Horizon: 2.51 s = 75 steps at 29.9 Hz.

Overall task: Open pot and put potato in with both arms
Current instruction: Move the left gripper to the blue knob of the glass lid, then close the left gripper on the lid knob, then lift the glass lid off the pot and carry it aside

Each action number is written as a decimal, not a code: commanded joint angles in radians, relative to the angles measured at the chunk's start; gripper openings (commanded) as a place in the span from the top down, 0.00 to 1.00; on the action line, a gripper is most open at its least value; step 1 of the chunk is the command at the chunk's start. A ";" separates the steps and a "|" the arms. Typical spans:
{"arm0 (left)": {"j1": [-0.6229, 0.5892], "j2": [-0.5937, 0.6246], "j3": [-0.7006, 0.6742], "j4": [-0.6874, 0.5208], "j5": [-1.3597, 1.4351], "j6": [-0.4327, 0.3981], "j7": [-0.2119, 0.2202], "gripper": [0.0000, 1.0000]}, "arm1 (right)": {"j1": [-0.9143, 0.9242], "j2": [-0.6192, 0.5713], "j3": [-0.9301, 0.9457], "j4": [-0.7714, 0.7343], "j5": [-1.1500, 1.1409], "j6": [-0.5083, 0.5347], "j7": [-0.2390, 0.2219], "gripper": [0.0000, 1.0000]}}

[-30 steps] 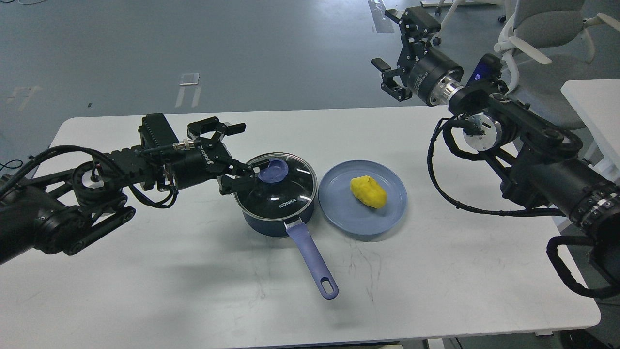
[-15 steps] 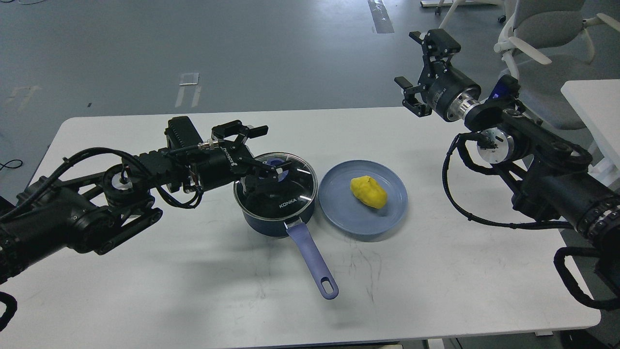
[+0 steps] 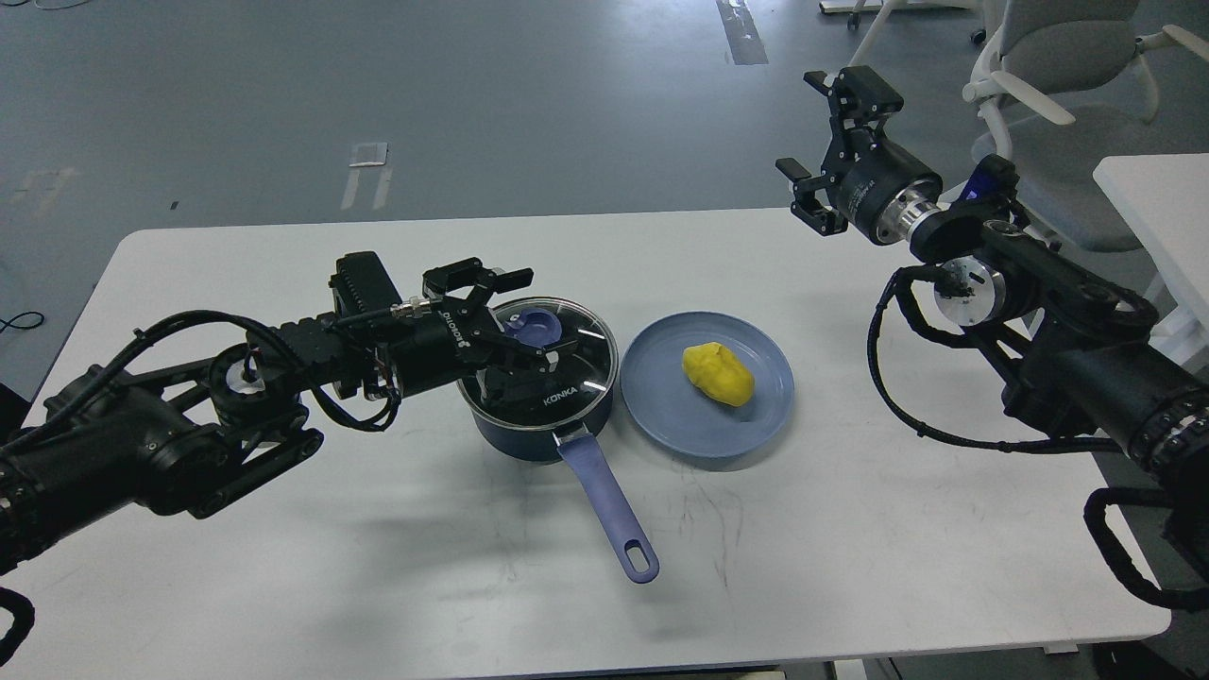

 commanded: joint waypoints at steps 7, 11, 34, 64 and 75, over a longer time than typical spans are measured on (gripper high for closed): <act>0.009 0.001 0.014 0.008 -0.005 -0.001 0.000 0.06 | -0.001 -0.012 -0.001 0.001 0.000 0.000 0.000 0.00; 0.025 0.001 0.014 0.015 -0.005 -0.003 0.000 0.16 | -0.001 -0.012 -0.001 0.001 0.000 0.000 0.002 0.00; 0.031 0.018 0.014 0.021 -0.068 -0.001 0.000 0.60 | -0.011 -0.021 -0.007 -0.002 -0.002 0.000 0.002 0.00; 0.006 0.331 0.004 -0.115 -0.192 0.142 0.000 0.68 | -0.010 -0.020 -0.009 0.001 -0.002 -0.005 0.002 0.00; 0.111 0.285 0.011 0.099 -0.274 0.142 0.000 0.67 | -0.011 -0.018 -0.013 0.001 -0.002 -0.005 0.003 0.00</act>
